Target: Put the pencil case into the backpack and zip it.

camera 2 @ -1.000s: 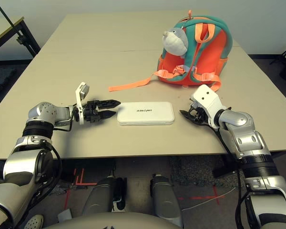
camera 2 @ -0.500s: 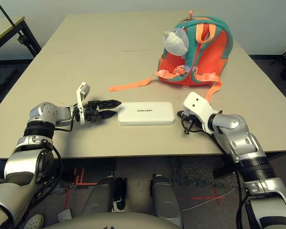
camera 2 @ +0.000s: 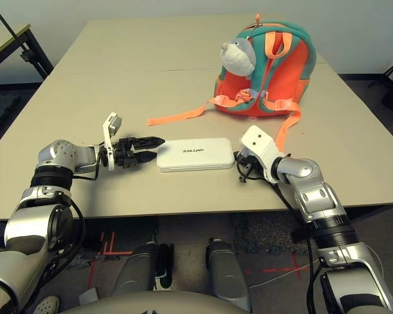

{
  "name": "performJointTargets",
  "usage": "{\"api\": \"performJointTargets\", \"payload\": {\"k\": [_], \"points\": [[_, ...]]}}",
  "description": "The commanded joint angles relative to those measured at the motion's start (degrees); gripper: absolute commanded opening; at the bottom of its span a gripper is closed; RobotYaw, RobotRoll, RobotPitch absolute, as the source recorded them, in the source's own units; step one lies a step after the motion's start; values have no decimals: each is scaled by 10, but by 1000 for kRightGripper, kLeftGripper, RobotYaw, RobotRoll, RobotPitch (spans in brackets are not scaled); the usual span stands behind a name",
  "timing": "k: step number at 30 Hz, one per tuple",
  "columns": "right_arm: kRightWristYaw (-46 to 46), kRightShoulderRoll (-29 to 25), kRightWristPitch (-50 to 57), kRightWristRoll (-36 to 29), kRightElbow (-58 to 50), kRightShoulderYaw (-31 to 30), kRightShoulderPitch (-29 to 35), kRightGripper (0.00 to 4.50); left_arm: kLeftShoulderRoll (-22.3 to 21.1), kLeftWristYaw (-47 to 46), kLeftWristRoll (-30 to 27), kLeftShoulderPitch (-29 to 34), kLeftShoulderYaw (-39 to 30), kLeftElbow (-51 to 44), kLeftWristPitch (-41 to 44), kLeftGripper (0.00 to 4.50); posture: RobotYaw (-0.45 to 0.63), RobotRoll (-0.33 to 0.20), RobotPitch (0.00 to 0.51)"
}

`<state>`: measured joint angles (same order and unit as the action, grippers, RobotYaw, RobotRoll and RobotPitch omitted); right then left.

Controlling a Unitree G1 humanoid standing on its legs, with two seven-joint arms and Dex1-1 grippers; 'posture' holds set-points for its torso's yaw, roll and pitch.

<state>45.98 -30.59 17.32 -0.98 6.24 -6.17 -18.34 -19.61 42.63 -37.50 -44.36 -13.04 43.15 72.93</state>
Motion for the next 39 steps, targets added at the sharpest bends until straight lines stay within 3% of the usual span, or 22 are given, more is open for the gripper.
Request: {"api": "performJointTargets", "payload": {"k": [1, 23, 26, 31, 33, 39], "points": [[1, 8, 5, -9, -22, -10, -8, 25, 11, -6, 14, 10, 13, 6, 9, 4500, -175, 0, 92], [5, 26, 19, -12, -35, -25, -15, 25, 20, -1, 15, 18, 14, -12, 2, 4500, -169, 0, 90], [5, 26, 16, -11, -33, -26, -15, 0, 22, -10, 17, 19, 8, -14, -8, 3895, -167, 0, 89], [3, 26, 13, -10, -30, -28, -15, 0, 23, -4, 16, 21, 9, -26, -10, 1937, -168, 0, 91], [3, 26, 13, -10, -30, -28, -14, 0, 24, -4, 16, 21, 6, -29, -12, 1397, -168, 0, 93], [1, 27, 9, -8, -24, -29, -14, 0, 34, -17, 8, 20, -17, -52, -36, 1277, -169, 0, 95]]}}
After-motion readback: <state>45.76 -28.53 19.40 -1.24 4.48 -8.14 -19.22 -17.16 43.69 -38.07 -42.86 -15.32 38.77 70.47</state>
